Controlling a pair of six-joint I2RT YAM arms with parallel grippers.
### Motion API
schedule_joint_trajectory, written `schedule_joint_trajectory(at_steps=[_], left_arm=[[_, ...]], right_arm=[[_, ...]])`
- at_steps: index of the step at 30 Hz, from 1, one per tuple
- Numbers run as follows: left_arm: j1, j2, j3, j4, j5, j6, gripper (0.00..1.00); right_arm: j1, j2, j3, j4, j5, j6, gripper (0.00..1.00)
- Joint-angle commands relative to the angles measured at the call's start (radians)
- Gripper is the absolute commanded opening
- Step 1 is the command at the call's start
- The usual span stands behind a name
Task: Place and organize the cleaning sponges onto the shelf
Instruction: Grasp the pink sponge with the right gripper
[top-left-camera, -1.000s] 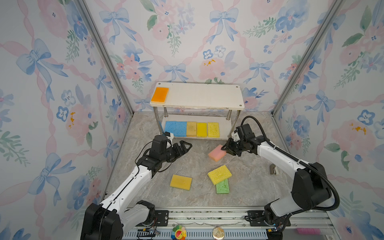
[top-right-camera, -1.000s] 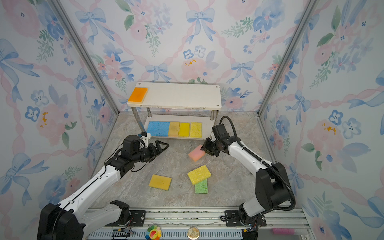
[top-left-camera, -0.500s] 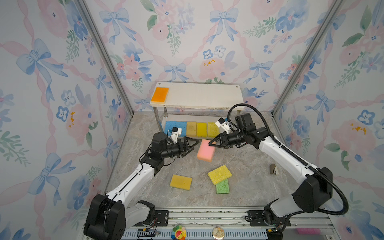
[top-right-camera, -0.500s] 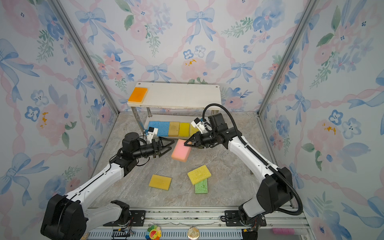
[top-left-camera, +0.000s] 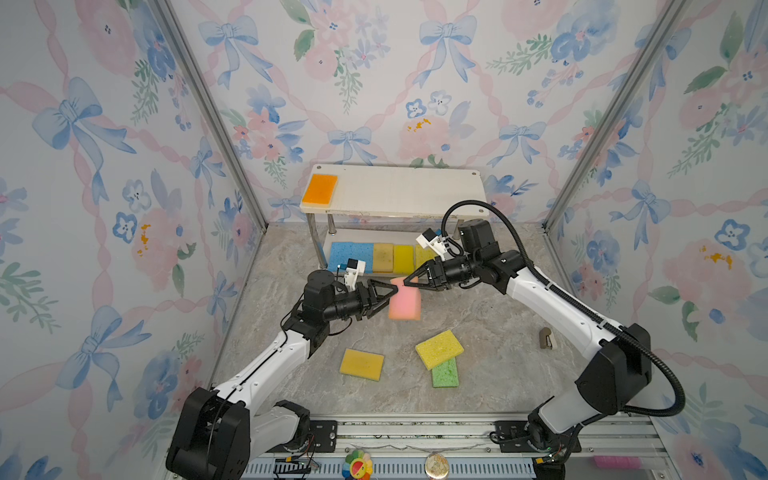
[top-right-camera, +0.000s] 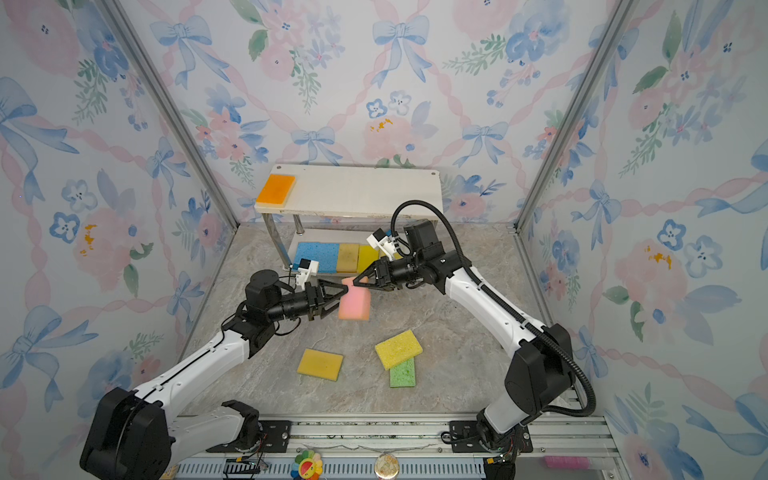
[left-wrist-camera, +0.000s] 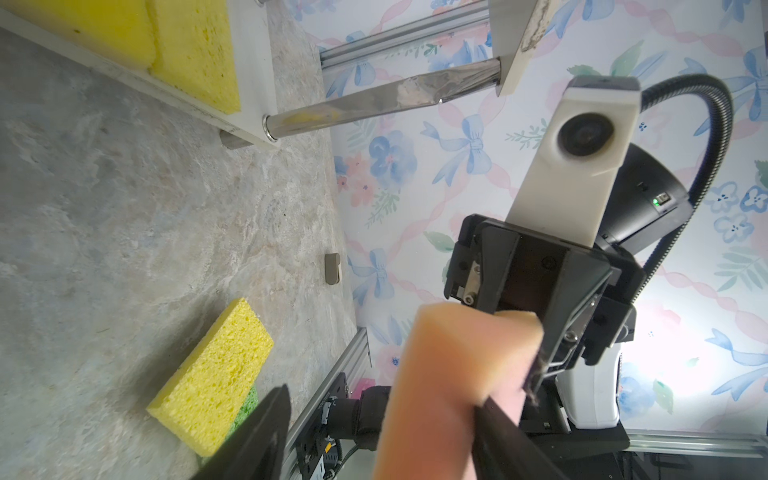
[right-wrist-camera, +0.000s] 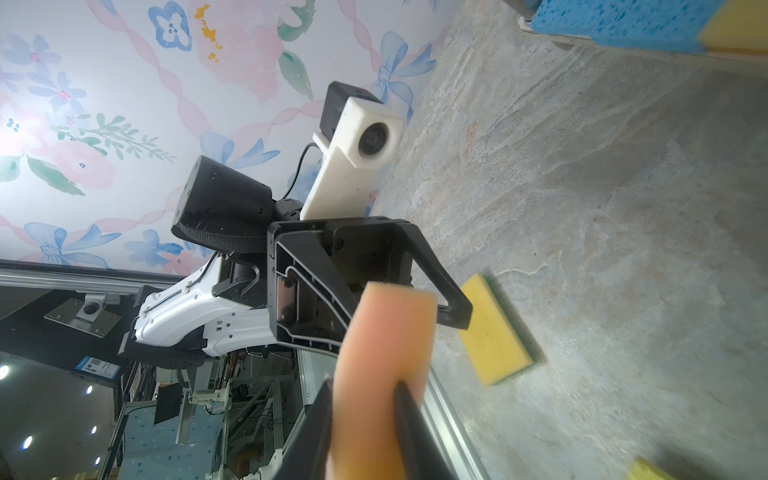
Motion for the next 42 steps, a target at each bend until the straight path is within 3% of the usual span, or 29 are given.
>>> schedule_joint_trajectory(at_steps=[1, 4, 8, 12, 17, 20, 26, 32, 42], left_arm=[[-0.012, -0.032, -0.018, 0.083, 0.005, -0.035, 0.6], [-0.013, -0.037, -0.035, 0.115, -0.001, -0.057, 0.56], [-0.013, -0.037, -0.046, 0.162, 0.001, -0.088, 0.74], [-0.013, -0.042, -0.039, 0.176, 0.01, -0.096, 0.77], [-0.013, -0.043, -0.036, 0.186, 0.01, -0.101, 0.58], [-0.012, -0.049, -0.035, 0.19, 0.002, -0.102, 0.43], [-0.006, -0.055, -0.042, 0.192, -0.028, -0.095, 0.2], [0.039, -0.084, -0.067, 0.191, -0.131, -0.087, 0.18], [0.043, -0.116, -0.03, 0.088, -0.239, -0.006, 0.18]], right_arm=[[0.014, 0.019, 0.044, -0.011, -0.014, -0.016, 0.25], [0.014, 0.03, 0.054, -0.048, 0.005, -0.039, 0.25], [0.016, 0.037, 0.037, -0.015, 0.002, -0.017, 0.25], [0.016, 0.035, 0.013, 0.097, -0.012, 0.054, 0.24], [0.017, 0.037, 0.019, 0.12, -0.016, 0.094, 0.25], [0.017, 0.037, 0.025, 0.1, -0.01, 0.088, 0.3], [0.018, 0.027, 0.126, -0.207, 0.161, -0.051, 0.58], [0.029, -0.049, 0.182, -0.465, 0.475, -0.058, 0.65], [0.187, -0.017, 0.241, -0.423, 0.528, 0.102, 0.6]])
